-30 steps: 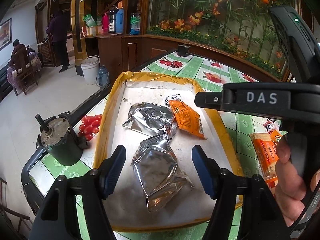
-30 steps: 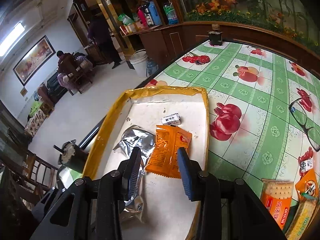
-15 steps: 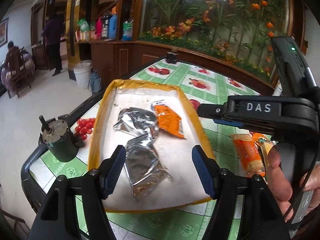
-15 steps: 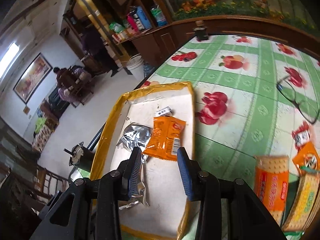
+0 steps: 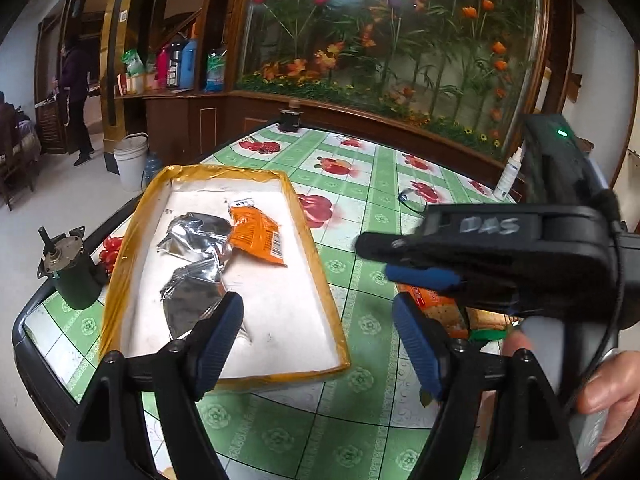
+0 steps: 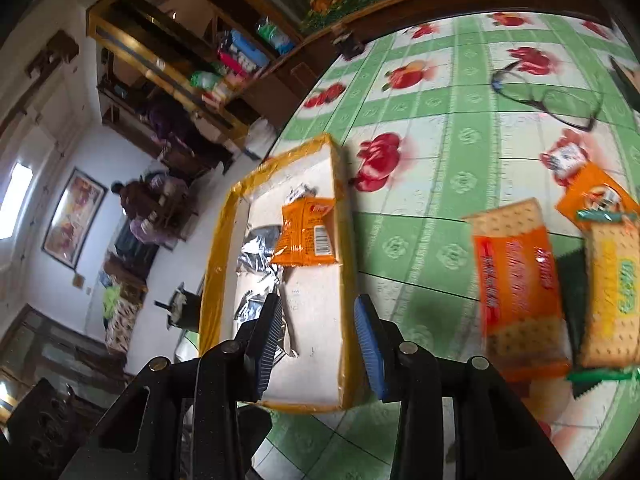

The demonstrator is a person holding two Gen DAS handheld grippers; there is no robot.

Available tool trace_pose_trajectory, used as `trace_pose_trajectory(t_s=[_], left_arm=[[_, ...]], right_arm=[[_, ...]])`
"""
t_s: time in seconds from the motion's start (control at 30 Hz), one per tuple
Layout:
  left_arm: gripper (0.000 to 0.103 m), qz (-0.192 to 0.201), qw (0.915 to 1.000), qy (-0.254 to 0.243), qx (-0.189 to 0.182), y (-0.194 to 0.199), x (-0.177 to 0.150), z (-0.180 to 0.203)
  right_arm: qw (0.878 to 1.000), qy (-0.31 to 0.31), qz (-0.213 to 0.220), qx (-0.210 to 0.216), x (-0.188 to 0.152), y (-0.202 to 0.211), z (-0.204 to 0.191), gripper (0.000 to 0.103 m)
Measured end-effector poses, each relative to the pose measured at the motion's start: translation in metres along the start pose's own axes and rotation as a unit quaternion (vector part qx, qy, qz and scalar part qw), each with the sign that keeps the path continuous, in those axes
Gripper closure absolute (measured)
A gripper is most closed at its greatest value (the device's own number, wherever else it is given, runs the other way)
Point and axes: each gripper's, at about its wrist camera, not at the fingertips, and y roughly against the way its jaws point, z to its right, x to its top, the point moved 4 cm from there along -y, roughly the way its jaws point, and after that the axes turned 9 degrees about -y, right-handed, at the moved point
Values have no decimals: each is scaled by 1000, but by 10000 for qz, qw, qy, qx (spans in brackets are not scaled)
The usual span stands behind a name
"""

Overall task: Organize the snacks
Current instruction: 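Move both grippers to the snack pile and grasp the orange cracker pack with the left gripper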

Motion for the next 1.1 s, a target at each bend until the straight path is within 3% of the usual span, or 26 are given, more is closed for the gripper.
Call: trace_pose_trajectory(t_s=[0.07, 0.27, 0.43, 0.53, 0.6, 0.73, 0.83, 0.93, 1.1], left_arm=[[27, -42, 10000, 19, 27, -1, -1, -2], [27, -133, 9999, 62, -28, -4, -5, -2], [27, -193, 9997, -110, -126, -7, -6, 12], [26, -266, 9990, -280, -213, -10, -7, 24], [26, -308, 9983, -412, -277, -13, -7, 34], [22, -492, 9952, -700, -479, -28, -3, 60], [22, -689, 9918, -848, -663, -46, 3, 81], [22, -1001, 9880, -859, -804, -72, 11, 99], [22, -1263, 9870, -809, -585, -109, 20, 113]], right_arm=[[9997, -190, 87, 116, 2, 13, 10, 62], [9968, -185, 766, -95, 14, 54, 36, 62], [9939, -616, 679, 610, 15, 75, 64, 62], [9919, -741, 682, 774, 18, 89, 77, 60], [9938, -557, 768, 583, 21, 102, 87, 41], [9947, 10, 1024, -9, 25, 128, 110, 41], [9930, 3, 1155, -263, 29, 142, 134, 41], [9912, -360, 1263, -190, 35, 150, 157, 41], [9905, -444, 1302, -36, 38, 156, 159, 41]])
